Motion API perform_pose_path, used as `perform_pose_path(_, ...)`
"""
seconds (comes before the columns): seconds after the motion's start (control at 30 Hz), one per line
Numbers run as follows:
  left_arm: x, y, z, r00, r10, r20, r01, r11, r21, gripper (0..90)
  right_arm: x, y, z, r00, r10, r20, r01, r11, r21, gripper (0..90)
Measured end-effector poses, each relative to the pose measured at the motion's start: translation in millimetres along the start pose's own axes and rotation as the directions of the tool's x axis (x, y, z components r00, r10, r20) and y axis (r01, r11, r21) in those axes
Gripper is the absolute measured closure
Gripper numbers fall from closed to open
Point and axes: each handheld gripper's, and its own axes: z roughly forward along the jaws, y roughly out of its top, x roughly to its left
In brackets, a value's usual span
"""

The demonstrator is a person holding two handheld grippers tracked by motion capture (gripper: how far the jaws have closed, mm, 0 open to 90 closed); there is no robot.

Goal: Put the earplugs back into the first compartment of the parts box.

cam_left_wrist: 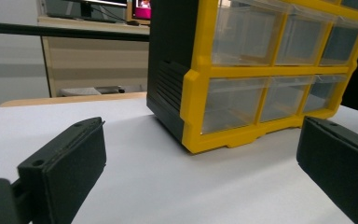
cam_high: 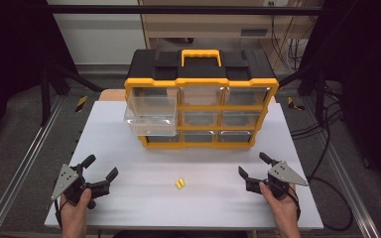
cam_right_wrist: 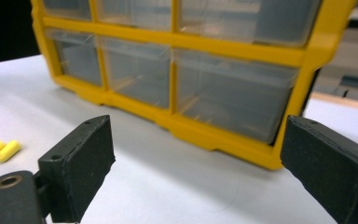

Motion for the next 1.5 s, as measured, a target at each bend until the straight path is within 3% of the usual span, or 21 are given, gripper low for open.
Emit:
perform_pose_path(0.2,-5.2,-1.2,1.9,0.9995,0.026,0.016,-0.026,0.9994,0.021,1.0,9.9,0.6,6.5,0.9995,0.001,-0.031,0.001,0.999,0.042,9.9)
perform_pose_path(0.33,-8.5,-2.1,2.0,0.9995,0.016,0.026,-0.017,0.9994,0.029,1.0,22.4,2.9,13.8,0.9991,-0.018,-0.037,0.023,0.99,0.137,7.8)
perform_pose_path(0.53,-10.1,-4.9,5.1,0.9991,0.032,0.029,-0.034,0.9976,0.061,1.1,40.3,3.8,25.9,0.9984,-0.021,-0.053,0.031,0.98,0.199,7.0)
perform_pose_path(0.57,-10.6,-5.2,5.5,0.999,0.035,0.028,-0.037,0.9974,0.063,1.1,49.5,4.9,32.8,0.9979,-0.016,-0.062,0.031,0.97,0.243,7.3)
perform_pose_path(0.63,-11.9,-5.7,6.0,0.9989,0.036,0.03,-0.038,0.9972,0.064,1.1,59.9,6.1,38.9,0.9958,-0.042,-0.081,0.063,0.958,0.279,7.3)
perform_pose_path(0.83,-13.0,-6.8,7.4,0.9989,0.026,0.04,-0.029,0.9973,0.068,1.2,91.6,13.1,54.5,0.9814,-0.087,-0.171,0.143,0.927,0.347,11.5)
perform_pose_path(0.97,-13.3,-6.6,7.5,0.9989,0.022,0.041,-0.025,0.9975,0.067,1.2,105.5,14.5,66.8,0.9765,-0.082,-0.199,0.157,0.905,0.396,14.7)
perform_pose_path(1.0,-13.5,-6.7,7.8,0.9989,0.022,0.041,-0.025,0.9974,0.067,1.2,105.5,14.5,66.8,0.9765,-0.082,-0.199,0.157,0.905,0.396,14.7)
perform_pose_path(1.03,-14.1,-6.9,8.3,0.9989,0.027,0.039,-0.03,0.9969,0.073,1.3,110.8,13.6,72.8,0.974,-0.079,-0.212,0.164,0.892,0.421,16.3)
perform_pose_path(1.1,-14.1,-7.1,8.7,0.9988,0.031,0.038,-0.034,0.9965,0.077,1.4,115.9,13.3,77.6,0.9727,-0.076,-0.219,0.168,0.882,0.44,18.2)
perform_pose_path(1.13,-14.1,-7.1,8.7,0.9988,0.031,0.038,-0.034,0.9965,0.077,1.4,115.9,13.3,77.6,0.9727,-0.076,-0.219,0.168,0.882,0.44,18.2)
perform_pose_path(1.17,-14.0,-7.3,9.0,0.999,0.028,0.034,-0.03,0.9965,0.077,1.4,119.6,13.2,81.9,0.9719,-0.075,-0.223,0.171,0.874,0.454,19.1)
perform_pose_path(1.3,-13.2,-7.4,9.0,0.9992,0.027,0.031,-0.029,0.9965,0.079,1.4,126.0,14.4,88.3,0.9739,-0.059,-0.219,0.159,0.868,0.47,21.7)
perform_pose_path(1.47,-12.9,-7.8,10.2,0.9991,0.029,0.03,-0.032,0.9958,0.086,1.6,133.8,17.3,91.9,0.9659,-0.067,-0.25,0.18,0.866,0.466,29.7)
perform_pose_path(1.5,-13.4,-8.0,10.9,0.9991,0.029,0.03,-0.031,0.9957,0.087,1.6,137.4,18.2,94.6,0.9638,-0.065,-0.259,0.184,0.863,0.471,36.7)
